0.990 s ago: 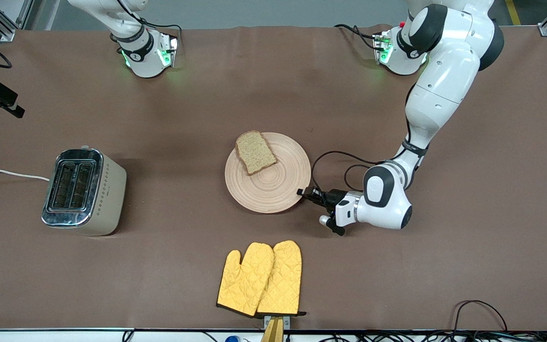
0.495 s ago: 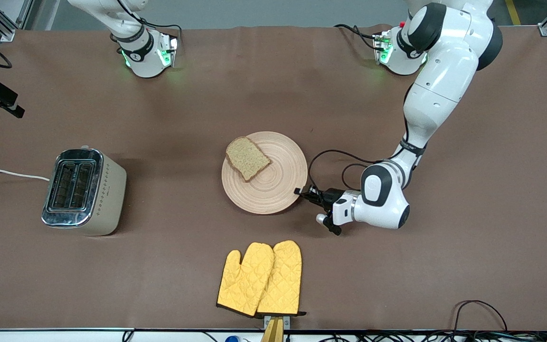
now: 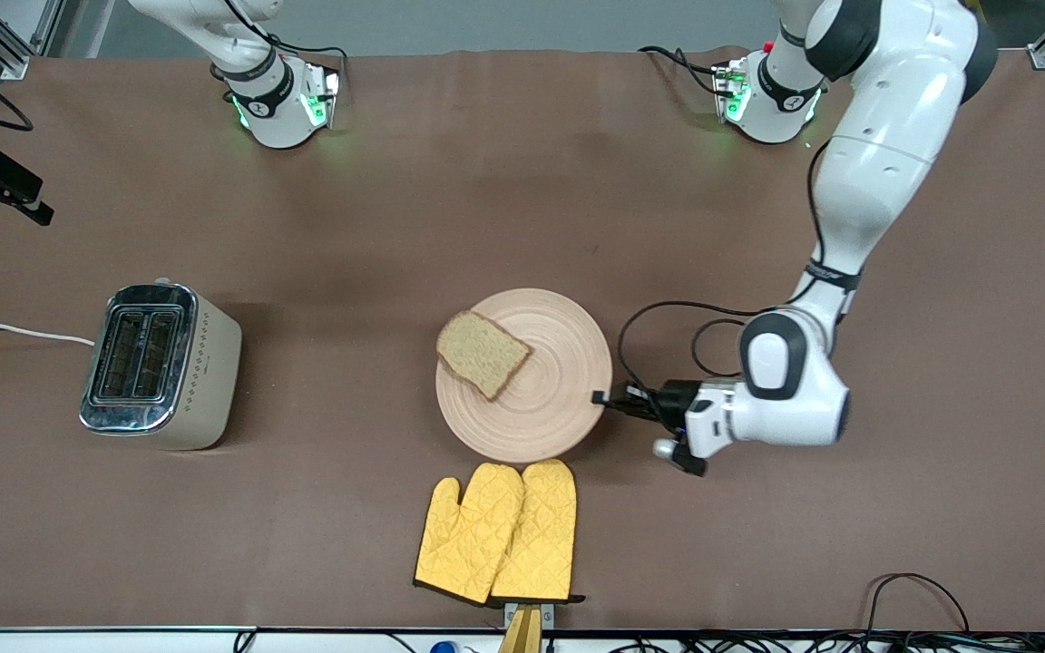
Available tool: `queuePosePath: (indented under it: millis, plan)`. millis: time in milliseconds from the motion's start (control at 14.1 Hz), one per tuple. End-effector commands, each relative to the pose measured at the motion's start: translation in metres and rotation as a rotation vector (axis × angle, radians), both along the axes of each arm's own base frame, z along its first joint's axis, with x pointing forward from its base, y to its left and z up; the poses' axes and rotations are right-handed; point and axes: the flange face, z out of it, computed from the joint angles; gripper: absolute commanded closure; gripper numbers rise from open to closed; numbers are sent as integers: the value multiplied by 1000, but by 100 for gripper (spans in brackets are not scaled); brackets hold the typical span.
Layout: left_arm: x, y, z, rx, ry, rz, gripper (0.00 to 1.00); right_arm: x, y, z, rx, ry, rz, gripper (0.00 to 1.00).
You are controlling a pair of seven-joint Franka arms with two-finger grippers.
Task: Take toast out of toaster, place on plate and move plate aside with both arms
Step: 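Slide the wooden plate with the left gripper away from the toaster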
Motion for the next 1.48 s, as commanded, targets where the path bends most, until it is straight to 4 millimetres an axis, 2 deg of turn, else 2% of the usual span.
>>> queuePosePath:
  millis: [0,71,354,424,566,707,1061,1273,1414]
  plan:
    - [15,46,47,-27,-8,79,100,1,0,0,-14,3,0,0]
    - [23,76,56,-26,-20,118,100,1,0,0,-14,3,-2,0]
    - [37,192,56,-46,-7,210,100,2,1,2,-15,-3,0,0]
    - [35,223,54,-55,9,229,100,2,1,2,-15,-5,0,0]
    - [30,272,49,-78,3,234,100,2,2,2,-15,-5,1,0]
    - [15,323,27,-90,-32,244,100,2,1,2,-15,-6,0,0]
    - [-30,411,-21,-74,-127,227,100,3,1,2,-16,-17,1,0]
    - [-52,447,-42,-60,-99,255,100,4,1,2,-16,-19,1,0]
    - [-61,464,-59,-69,-101,268,100,4,1,2,-16,-19,1,0]
